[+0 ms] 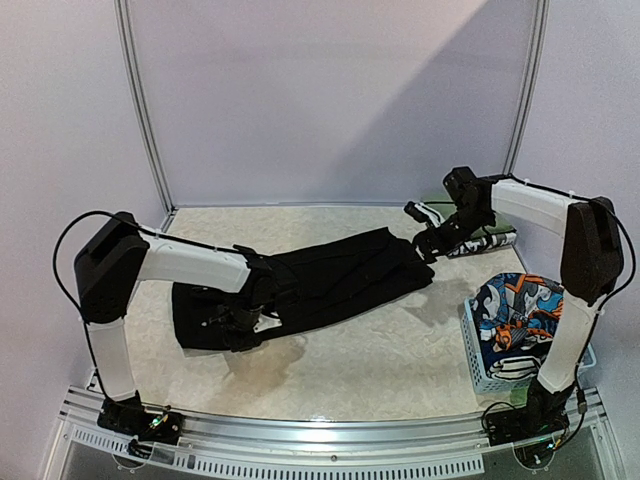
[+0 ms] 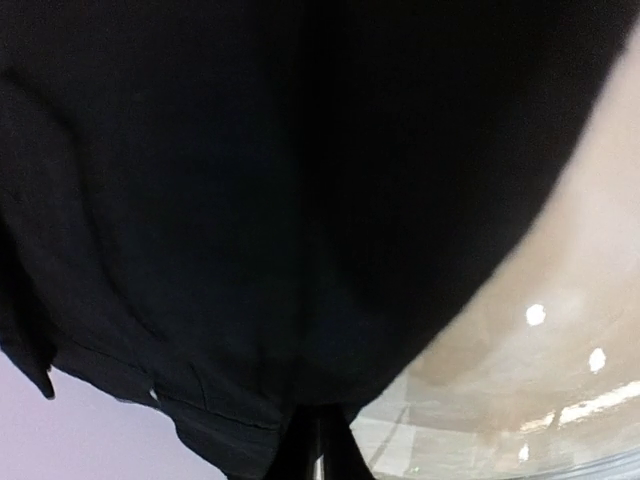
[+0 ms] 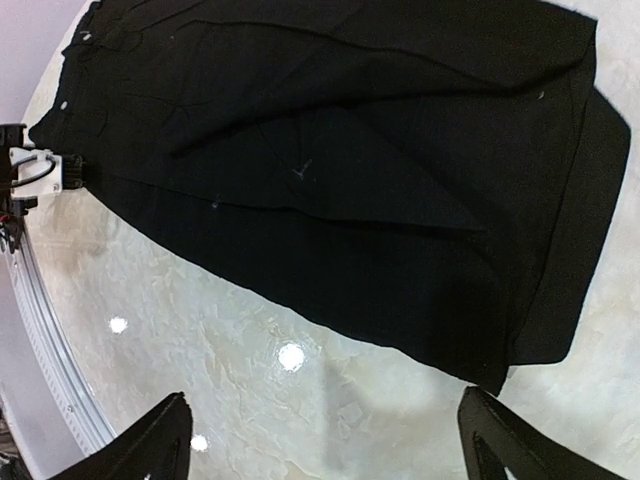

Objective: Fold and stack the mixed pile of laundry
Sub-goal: Rotate the rectangle-folded shirt.

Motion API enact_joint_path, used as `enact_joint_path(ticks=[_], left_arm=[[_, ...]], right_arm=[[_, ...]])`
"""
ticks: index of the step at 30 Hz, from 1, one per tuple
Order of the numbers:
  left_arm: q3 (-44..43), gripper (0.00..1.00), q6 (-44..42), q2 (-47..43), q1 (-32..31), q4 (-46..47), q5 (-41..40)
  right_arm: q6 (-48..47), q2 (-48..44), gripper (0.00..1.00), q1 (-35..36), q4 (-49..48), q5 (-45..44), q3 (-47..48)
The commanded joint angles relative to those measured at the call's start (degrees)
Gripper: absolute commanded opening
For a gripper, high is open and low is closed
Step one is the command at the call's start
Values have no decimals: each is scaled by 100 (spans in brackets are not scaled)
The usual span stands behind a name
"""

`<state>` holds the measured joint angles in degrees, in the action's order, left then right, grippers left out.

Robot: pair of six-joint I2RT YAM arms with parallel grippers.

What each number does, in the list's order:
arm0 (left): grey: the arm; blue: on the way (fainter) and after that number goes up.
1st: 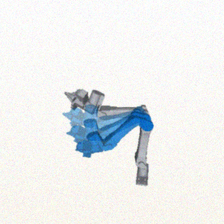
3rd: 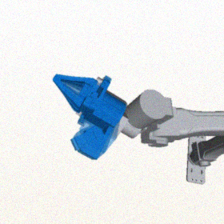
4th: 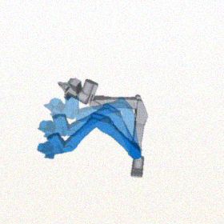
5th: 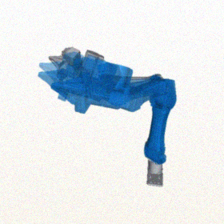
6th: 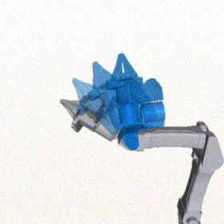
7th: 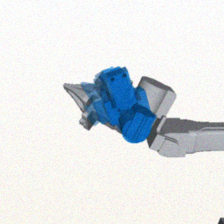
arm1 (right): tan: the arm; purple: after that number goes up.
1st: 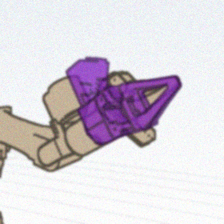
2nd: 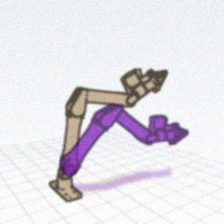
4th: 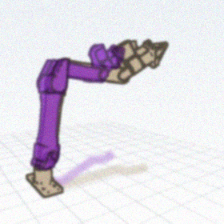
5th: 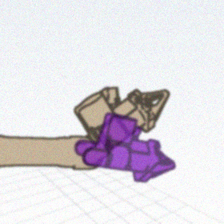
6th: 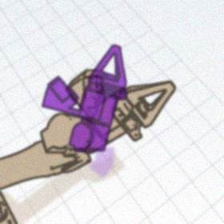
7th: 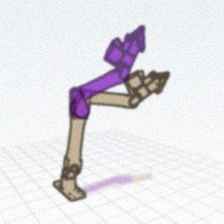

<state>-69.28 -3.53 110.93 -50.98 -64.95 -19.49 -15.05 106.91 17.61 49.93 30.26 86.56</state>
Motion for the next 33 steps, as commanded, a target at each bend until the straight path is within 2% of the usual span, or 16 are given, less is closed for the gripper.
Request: enact_joint_path(ticks=[1,9,17,26,29,33], left_arm=[[-156,0,6,196,-216,-99,320],[-587,0,310,-96,-829,-152,1353],[-736,0,700,-94,-1307,-153,1821],[-723,0,1175,-207,-1636,222,2353],[-1043,0,1252,-40,-1688,374,2547],[-1921,0,1257,419,-1771,466,2554]], right_arm=[[182,392,90,-11,114,-192,67],[171,1182,76,21,479,-766,322],[155,1886,71,112,516,-916,713],[291,3309,69,351,848,-683,2729],[330,3727,69,493,899,-605,3404],[384,4134,69,589,703,-297,4066]])
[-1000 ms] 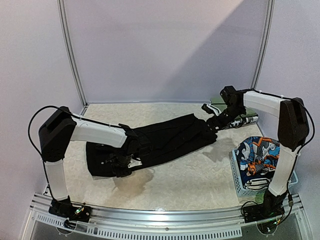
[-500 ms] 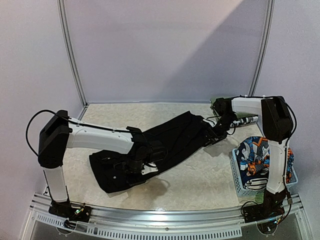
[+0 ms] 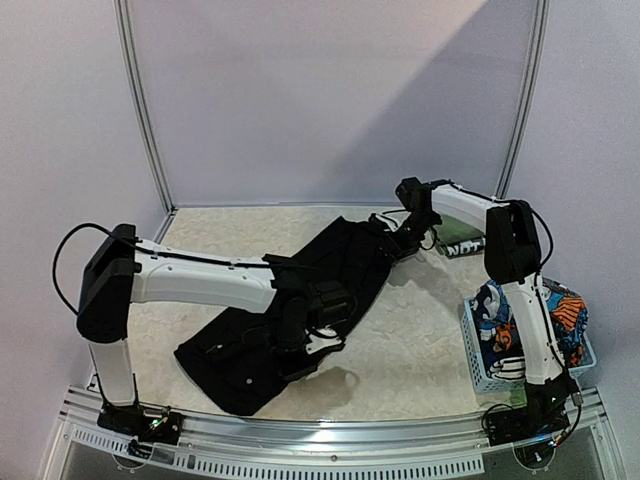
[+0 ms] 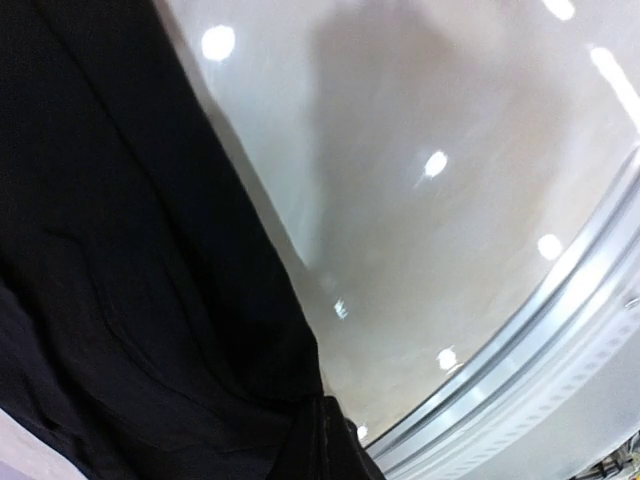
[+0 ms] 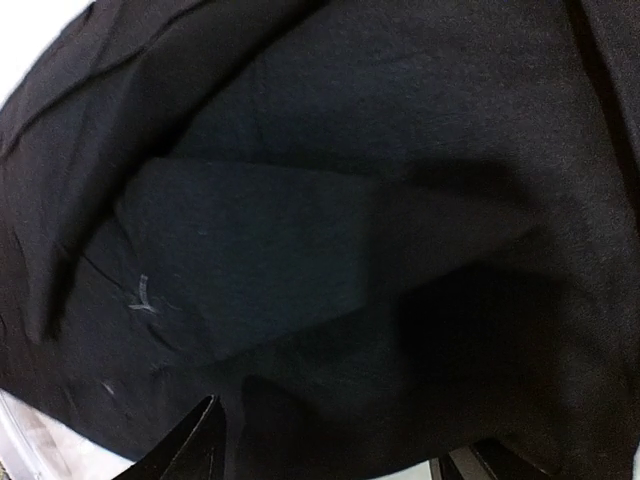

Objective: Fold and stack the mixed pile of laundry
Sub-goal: Rotate the rectangle-folded shirt.

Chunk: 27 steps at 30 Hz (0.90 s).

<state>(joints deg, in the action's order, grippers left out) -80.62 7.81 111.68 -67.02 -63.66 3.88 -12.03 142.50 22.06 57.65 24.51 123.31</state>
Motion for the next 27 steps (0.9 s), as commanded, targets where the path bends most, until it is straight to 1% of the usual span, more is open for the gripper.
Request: enact_joint_path(ticks=[1,3,6,8,10,11,12,13,15,16,17,18,20,21,22,23,25,27], left_arm=[[-1064,0,104,492,-182,349,214],[-1761,0,65,820,-209,366,268],[-2758,0,11,1416,-293,272,594],[-3315,0,-67,1793,-341,33,638],[-3646,1,-91,2053,-354,-174,660],[-3713,10,-91,2123,-359,-216,615],[-3730,20,-86,2123,-374,-208,525],[-3710,26,-98,2059,-387,-149,452],[-3599,35,-127,1763,-415,64,387],[-3491,40,-141,1502,-417,249,319],[-3349,43,-162,1196,-406,455,253],[-3141,46,-182,873,-377,730,135],[-2676,56,-20,245,-162,1406,-314],[-2418,60,150,-40,34,1715,-617],[-2181,63,351,-277,315,1987,-690],[-1966,63,620,-446,762,2205,-714],[-1649,64,1200,-648,1452,2574,-678],[-1345,64,1699,-768,2029,3066,-611]], right_arm=[[119,617,69,148,-212,362,467],[221,699,69,149,-502,706,585],[449,827,70,147,-739,1128,869],[500,889,72,131,-603,1044,1175],[398,758,75,64,-508,921,1168],[359,616,77,2,-491,872,1078],[353,397,79,-92,-481,868,946],[343,253,80,-187,-465,882,789],[363,-107,83,-400,-445,918,396],[367,-400,93,-499,-433,919,192],[347,-583,98,-570,-406,890,-33],[295,-822,99,-613,-370,826,-243],[162,-1287,99,-642,-318,696,-654],[130,-1518,99,-642,-347,723,-889],[115,-1687,99,-633,-399,788,-1163],[127,-1958,99,-633,-479,846,-1508],[208,-2312,99,-633,-693,918,-1979],[239,-2620,99,-633,-926,818,-2338]])
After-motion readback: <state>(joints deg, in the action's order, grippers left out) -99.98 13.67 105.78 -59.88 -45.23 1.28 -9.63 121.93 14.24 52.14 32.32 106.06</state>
